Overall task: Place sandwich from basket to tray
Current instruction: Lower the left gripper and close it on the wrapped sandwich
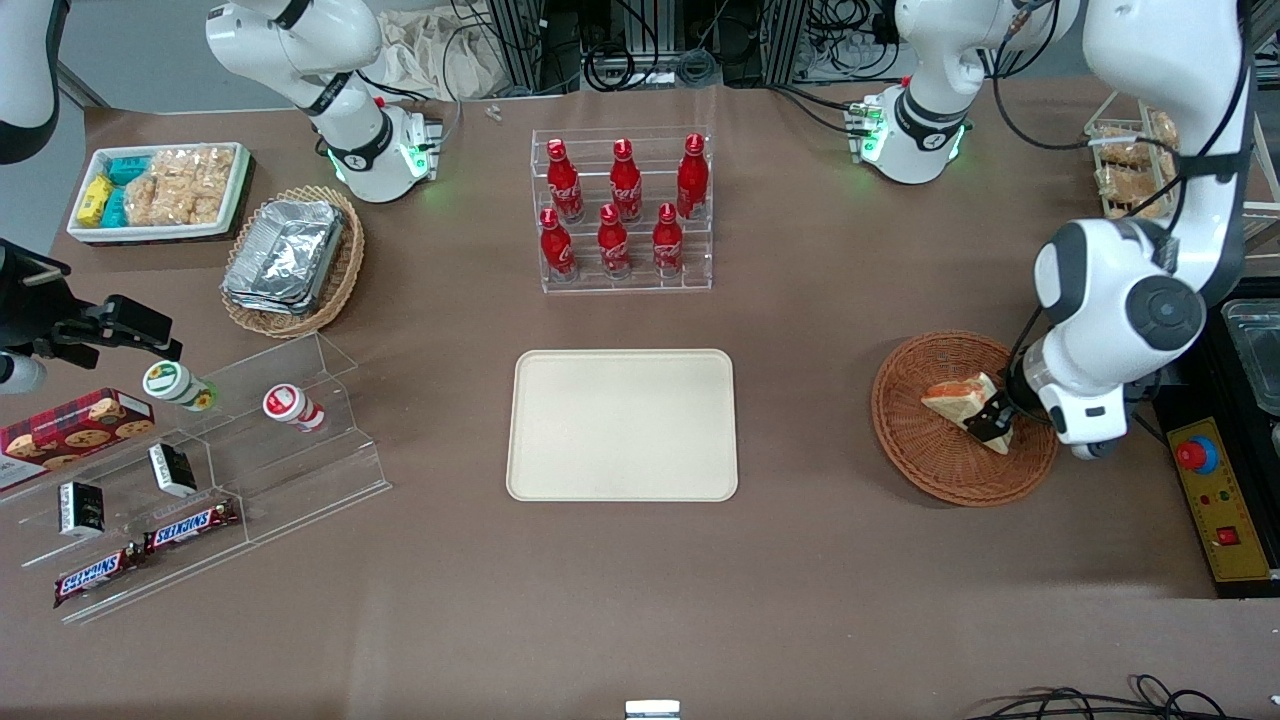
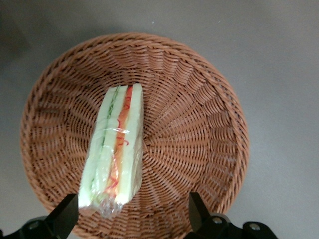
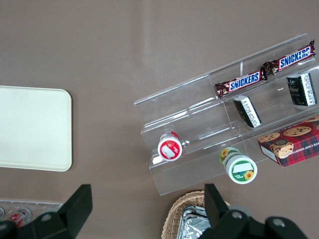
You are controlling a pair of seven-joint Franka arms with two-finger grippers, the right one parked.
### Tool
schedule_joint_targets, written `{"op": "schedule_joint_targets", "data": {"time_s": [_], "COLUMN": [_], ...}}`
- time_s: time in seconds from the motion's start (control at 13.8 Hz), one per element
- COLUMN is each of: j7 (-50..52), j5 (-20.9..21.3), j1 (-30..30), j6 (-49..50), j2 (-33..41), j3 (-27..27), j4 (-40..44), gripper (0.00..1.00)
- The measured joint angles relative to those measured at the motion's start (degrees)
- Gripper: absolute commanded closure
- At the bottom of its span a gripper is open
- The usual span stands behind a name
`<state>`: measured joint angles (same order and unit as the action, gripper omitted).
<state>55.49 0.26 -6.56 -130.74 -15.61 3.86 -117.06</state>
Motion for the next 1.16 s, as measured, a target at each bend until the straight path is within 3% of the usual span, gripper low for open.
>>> {"op": "schedule_joint_targets", "data": {"time_s": [0.29, 0.8, 1.16], "j7": [0.56, 1.79, 2.44], "j5": [0.02, 0.03, 0.16], "j1": [-0.01, 0.02, 0.01], "j6": [-4.23, -6.39, 6.09], "j2": [-4.02, -3.17, 3.43], "j3": [-0.01, 0.12, 0.11], "j4": [-2.11, -3.49, -0.32], "gripper": [0.0, 0.0, 0.0]}}
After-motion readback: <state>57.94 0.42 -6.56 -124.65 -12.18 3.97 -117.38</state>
